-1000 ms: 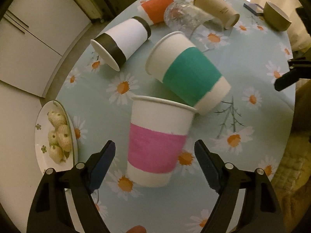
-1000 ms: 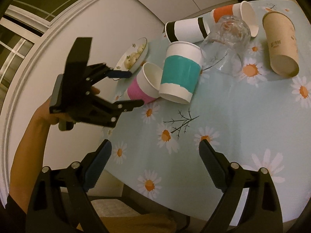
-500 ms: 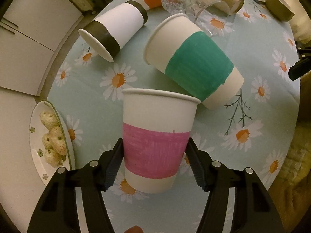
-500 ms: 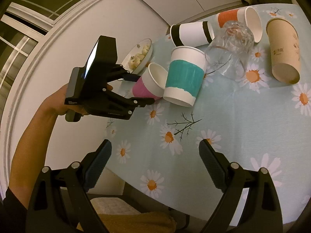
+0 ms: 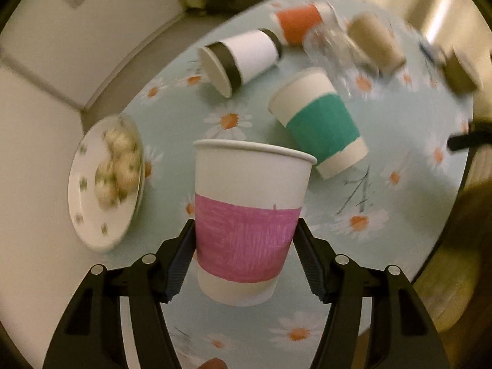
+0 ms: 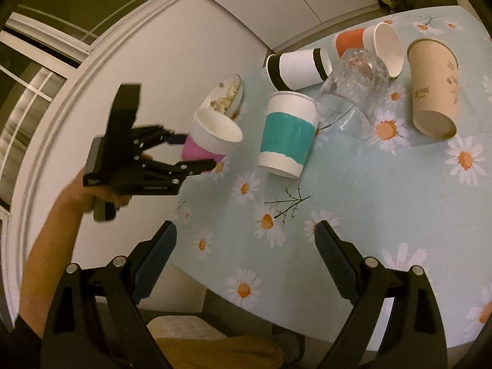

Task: Flip cup upright
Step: 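Lift the pink-banded cup with the right gripper and rotate it upright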

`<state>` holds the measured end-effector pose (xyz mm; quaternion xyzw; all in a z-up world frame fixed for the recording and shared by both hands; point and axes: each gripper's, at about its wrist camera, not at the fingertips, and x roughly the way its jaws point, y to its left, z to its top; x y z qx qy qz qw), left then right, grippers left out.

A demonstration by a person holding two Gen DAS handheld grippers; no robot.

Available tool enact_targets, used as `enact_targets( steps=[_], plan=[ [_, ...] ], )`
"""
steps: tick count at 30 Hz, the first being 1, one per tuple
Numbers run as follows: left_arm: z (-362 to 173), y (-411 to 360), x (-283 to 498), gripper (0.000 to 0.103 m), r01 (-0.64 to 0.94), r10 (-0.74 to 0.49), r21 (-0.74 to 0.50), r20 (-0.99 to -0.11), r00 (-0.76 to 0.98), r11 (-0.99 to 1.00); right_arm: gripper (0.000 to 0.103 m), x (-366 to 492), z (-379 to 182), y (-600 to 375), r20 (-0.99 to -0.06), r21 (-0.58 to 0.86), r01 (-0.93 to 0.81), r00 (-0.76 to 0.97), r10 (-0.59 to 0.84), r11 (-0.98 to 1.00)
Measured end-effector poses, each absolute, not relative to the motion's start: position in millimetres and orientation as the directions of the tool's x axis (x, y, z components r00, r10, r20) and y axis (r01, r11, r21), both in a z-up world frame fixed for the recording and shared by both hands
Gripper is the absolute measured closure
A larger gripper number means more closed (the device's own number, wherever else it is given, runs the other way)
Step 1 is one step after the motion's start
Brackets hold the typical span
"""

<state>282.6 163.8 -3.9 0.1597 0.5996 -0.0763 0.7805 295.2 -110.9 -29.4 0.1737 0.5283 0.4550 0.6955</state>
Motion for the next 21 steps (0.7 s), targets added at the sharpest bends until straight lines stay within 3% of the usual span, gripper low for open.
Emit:
enact_targets(
  steps=[4,9,17,21],
  plan=[
    [11,161,257,0.041,0.126,-0.129,-0.096,-0.949,0.288,0.987,0.012,295,-17,-125,-0.541,0.747,-0.455,0.006,0.841,0.484],
    [6,138,228,0.041,-0.048,-0.263,-0.298,-0.899,0.349,0.953,0.012,292,-17,-135,-0.581,0.737,-0.465,-0.064,0.811,0.492],
    [-43,99,203,0.041,-0.280,-0.352,-0.463,-0.862,0.365,0.841,0.012,295,-24,-166,-0.592,0.759,-0.401,-0.098,0.800,0.513],
    [-67,88,203,0.041,-0.353,-0.364,-0.484,-0.861,0.355,0.801,0.012,295,-31,-168,-0.612,0.752,-0.390,-0.116,0.782,0.531]
  ],
)
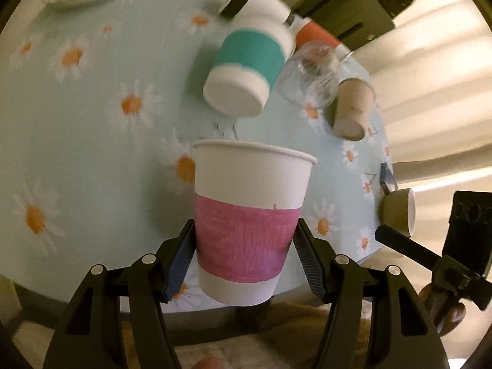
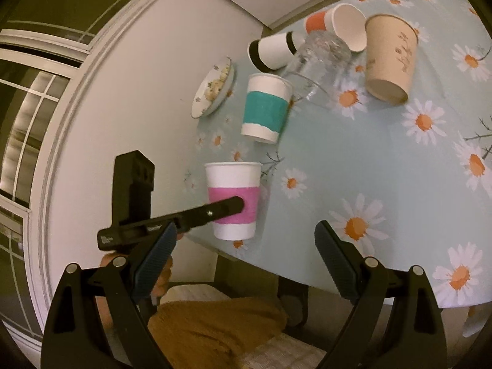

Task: Flip cup upright
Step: 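Lift the pink-banded cup with the right gripper and rotate it upright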

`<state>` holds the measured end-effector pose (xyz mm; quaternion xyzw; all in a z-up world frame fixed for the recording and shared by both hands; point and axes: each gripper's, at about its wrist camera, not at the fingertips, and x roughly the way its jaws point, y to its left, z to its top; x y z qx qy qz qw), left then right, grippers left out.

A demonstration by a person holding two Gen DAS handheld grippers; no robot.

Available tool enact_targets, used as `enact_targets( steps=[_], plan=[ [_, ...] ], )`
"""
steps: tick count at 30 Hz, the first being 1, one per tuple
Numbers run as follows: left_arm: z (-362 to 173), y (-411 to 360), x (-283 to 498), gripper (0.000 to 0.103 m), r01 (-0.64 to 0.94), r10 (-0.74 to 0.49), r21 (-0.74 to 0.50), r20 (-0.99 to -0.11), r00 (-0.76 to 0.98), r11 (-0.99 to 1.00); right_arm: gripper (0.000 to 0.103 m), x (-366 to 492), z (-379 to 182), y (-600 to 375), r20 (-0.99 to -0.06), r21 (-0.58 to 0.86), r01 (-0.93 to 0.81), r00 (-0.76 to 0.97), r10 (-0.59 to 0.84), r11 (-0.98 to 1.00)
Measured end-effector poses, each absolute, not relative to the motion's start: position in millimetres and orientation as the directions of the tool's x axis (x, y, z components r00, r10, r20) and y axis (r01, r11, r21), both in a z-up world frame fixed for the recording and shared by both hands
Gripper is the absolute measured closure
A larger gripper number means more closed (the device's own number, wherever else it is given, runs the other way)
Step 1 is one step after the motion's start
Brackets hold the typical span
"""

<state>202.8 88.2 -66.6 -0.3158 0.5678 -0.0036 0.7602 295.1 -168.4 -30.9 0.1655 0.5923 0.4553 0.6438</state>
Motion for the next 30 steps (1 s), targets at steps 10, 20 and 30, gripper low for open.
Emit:
enact_targets(
  steps=[10,20,30],
  plan=[
    [-72,73,210,0.041,-0.356,-0.332,-0.445,-0.881,0.335,0.822,0.012,301,-38,-169,-0.624,0.752,-0.365,-0.127,0.771,0.549],
    [-69,70,206,0.033,-0.332,-0.319,-0.424,-0.890,0.327,0.843,0.012,303,-42,-166,-0.636,0.744,-0.364,-0.128,0.761,0.560],
    [-53,71,194,0.033,-0.298,-0.325,-0.434,-0.878,0.352,0.850,0.012,306,-54,-144,-0.646,0.743,-0.359,-0.162,0.746,0.565]
  ],
)
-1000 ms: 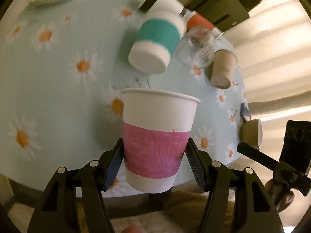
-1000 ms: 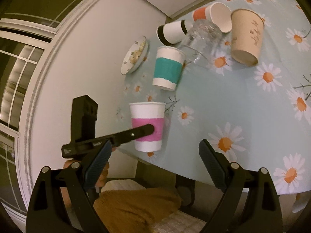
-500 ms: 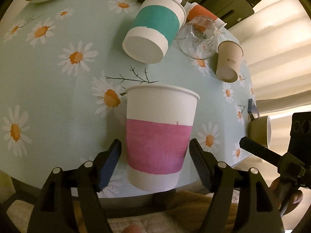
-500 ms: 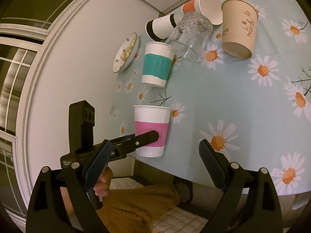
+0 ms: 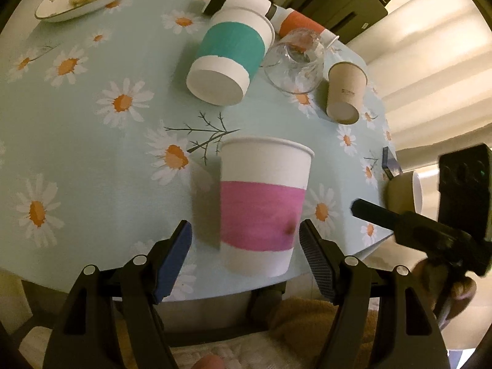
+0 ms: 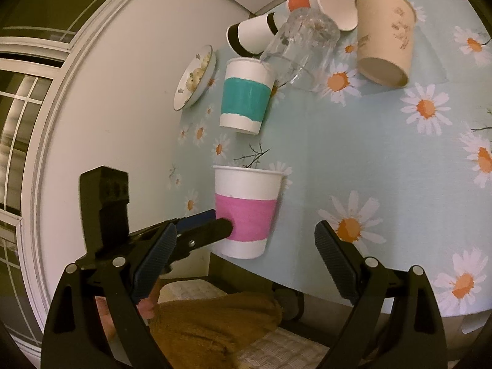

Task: Flip cup upright
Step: 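Lift the pink-banded cup with the right gripper and rotate it upright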

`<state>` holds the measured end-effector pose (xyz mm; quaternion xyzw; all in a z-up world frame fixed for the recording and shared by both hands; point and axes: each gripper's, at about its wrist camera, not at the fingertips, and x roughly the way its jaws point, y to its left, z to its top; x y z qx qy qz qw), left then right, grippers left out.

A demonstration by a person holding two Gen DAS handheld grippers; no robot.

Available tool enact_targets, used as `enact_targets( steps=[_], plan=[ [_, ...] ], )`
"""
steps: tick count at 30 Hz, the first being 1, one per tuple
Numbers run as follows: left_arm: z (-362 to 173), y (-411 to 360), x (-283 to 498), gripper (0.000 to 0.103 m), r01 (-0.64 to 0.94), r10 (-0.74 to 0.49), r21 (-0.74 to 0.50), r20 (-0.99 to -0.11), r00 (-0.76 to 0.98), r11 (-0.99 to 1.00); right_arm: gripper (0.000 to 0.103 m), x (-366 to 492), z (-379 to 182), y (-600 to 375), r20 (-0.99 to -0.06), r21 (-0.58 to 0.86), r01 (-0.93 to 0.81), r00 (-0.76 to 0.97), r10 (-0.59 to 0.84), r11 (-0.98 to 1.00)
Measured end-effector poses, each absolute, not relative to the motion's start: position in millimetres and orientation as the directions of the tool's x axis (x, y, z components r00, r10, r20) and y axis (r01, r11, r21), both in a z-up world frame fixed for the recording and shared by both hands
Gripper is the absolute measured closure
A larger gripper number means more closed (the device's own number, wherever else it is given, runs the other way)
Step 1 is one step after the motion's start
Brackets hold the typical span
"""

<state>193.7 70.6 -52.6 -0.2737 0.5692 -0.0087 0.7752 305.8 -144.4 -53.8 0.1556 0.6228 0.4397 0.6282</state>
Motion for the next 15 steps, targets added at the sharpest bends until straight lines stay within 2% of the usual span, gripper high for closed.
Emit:
enact_targets(
  steps=[9,15],
  plan=[
    [-38,82,155,0.033,-0.247,-0.315,-0.446,-0.845,0.432,0.860,0.013,311,-81,-107,-0.713,0.690,-0.356,-0.187,0.675,0.630],
    [-32,82,125,0.033,-0.231,-0.304,-0.478,-0.794,0.526,0.848,0.021,311,-88,-93,-0.760,0.640,-0.371,-0.174,0.626,0.673]
  ],
)
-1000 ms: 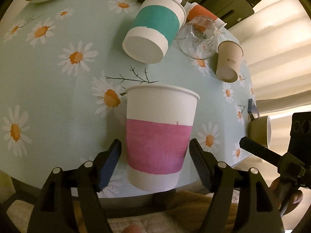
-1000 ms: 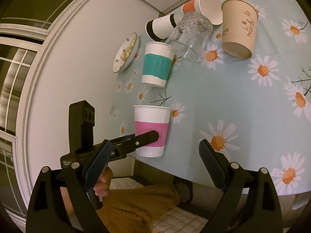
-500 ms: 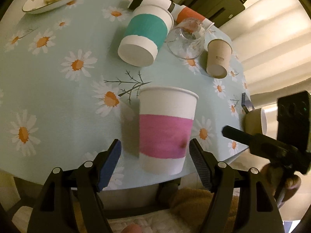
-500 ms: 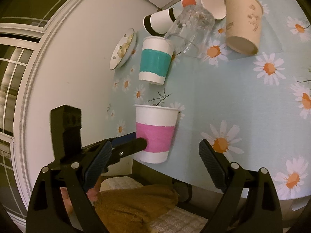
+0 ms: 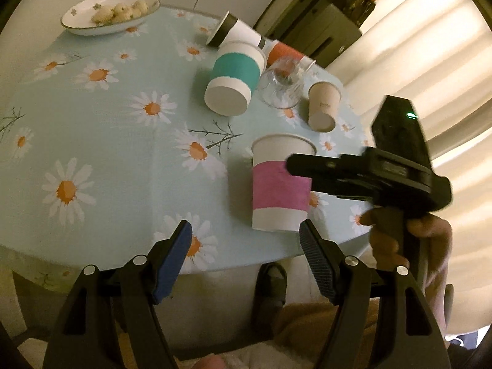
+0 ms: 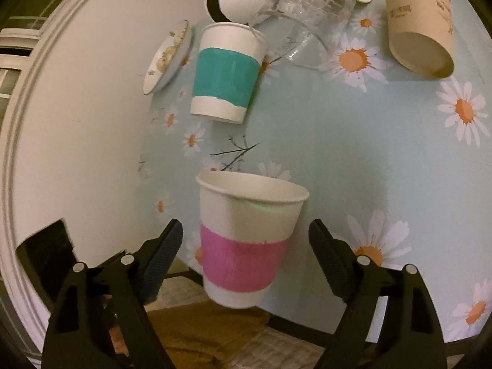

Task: Flip cup upright
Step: 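Lift the pink-banded cup with the right gripper and rotate it upright, then lower the upright pink-banded cup onto the tablecloth with the right gripper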

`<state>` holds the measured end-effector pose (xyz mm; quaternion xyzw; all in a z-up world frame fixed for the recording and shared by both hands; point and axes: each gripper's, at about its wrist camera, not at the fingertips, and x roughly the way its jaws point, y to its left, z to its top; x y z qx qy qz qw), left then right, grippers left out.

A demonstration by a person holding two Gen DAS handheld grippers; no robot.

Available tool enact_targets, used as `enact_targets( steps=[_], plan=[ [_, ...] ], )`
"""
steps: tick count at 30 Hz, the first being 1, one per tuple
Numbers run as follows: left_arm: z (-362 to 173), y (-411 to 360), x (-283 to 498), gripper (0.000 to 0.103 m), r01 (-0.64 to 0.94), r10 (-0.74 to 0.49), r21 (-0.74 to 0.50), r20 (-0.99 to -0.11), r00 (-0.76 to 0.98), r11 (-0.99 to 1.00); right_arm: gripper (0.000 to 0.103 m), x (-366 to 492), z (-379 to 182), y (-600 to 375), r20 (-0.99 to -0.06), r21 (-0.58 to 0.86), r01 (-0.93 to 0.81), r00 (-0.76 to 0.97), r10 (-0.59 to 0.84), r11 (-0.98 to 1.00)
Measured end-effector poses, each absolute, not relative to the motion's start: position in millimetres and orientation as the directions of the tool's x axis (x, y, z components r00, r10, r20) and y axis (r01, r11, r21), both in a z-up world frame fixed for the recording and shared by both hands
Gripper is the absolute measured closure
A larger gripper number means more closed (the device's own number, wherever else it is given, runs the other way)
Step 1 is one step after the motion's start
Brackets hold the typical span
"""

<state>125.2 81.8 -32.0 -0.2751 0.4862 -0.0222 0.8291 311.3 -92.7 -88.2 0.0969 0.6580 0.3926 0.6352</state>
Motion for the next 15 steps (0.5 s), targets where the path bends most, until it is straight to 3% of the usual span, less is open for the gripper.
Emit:
enact_targets(
  steps=[6,15],
  plan=[
    [-34,78,103,0.033,-0.227,-0.316,-0.546,-0.723,0.614,0.807,0.033,310,-96,-82,-0.781,0.615,-0.383,-0.177,0.599,0.690],
    [-36,79,91,0.033,-0.229,-0.304,-0.560,-0.698,0.648,0.796,0.035,301,-78,-76,-0.805,0.566,-0.435,-0.111,0.582,0.700]
  ],
)
